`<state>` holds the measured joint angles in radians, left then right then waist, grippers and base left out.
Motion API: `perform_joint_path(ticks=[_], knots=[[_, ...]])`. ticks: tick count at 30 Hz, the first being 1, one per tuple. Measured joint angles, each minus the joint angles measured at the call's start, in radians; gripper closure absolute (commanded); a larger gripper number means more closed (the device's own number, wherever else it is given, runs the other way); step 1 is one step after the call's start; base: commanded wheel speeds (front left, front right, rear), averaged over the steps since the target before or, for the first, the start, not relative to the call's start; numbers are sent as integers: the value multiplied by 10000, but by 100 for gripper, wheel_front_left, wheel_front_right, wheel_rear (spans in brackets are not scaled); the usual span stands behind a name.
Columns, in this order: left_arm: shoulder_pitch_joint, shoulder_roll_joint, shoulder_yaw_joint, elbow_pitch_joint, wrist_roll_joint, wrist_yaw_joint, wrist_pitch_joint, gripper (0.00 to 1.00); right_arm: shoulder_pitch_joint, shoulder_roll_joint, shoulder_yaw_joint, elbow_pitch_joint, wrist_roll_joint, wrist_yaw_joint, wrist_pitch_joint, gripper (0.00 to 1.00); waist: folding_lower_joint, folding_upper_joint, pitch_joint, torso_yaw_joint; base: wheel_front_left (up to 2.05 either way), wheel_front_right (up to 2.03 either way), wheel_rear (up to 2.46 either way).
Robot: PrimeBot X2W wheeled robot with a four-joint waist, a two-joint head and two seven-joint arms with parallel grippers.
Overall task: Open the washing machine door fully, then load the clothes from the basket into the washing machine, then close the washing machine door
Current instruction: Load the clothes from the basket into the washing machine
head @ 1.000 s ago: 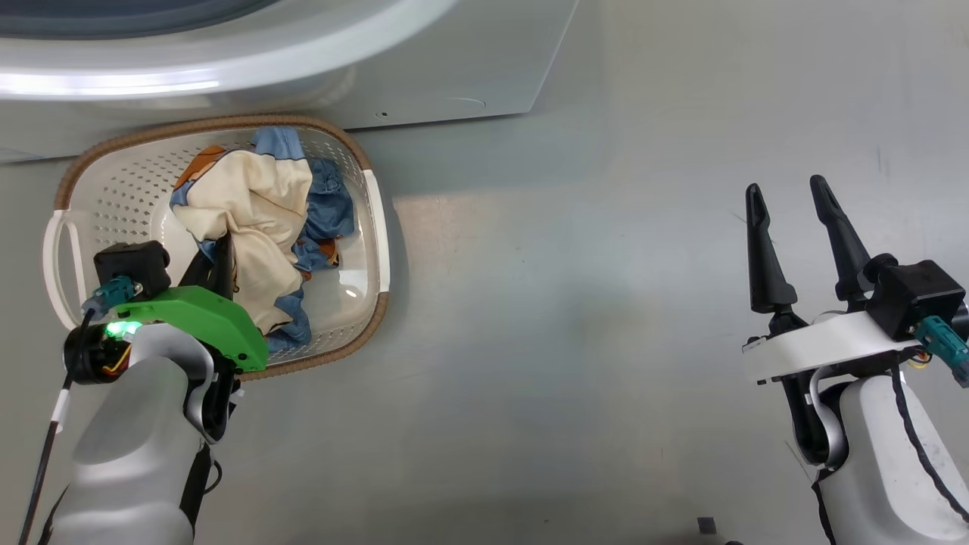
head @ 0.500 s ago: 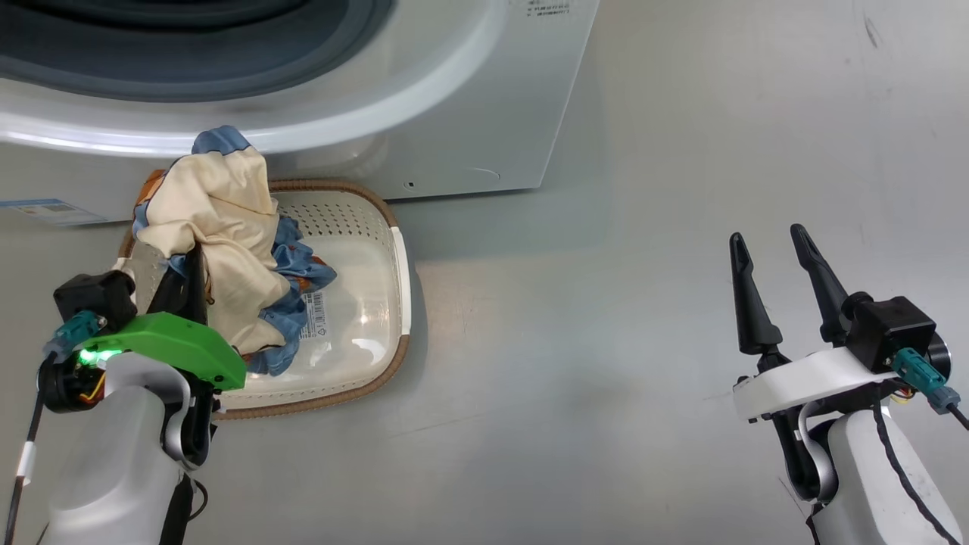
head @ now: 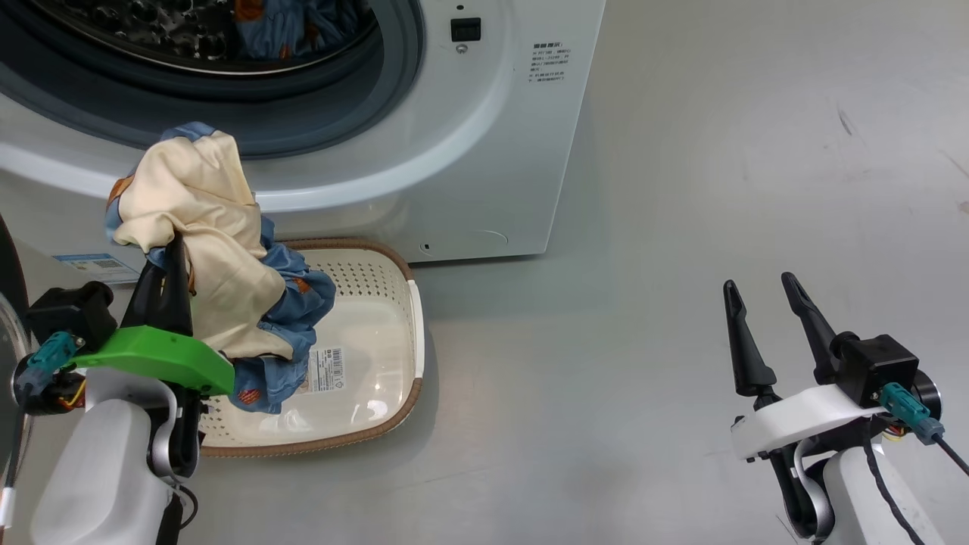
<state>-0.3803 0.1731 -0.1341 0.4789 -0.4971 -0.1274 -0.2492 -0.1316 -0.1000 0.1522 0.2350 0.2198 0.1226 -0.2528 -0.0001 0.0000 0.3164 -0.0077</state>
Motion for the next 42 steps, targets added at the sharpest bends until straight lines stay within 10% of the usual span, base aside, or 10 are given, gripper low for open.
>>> perform_joint_path(ticks=[42], knots=[[3755, -627, 1649, -3626, 1649, 228, -29, 100, 1007, -198, 146, -6, 13, 0, 0, 0, 0, 0, -2524, -179, 0, 0, 0]])
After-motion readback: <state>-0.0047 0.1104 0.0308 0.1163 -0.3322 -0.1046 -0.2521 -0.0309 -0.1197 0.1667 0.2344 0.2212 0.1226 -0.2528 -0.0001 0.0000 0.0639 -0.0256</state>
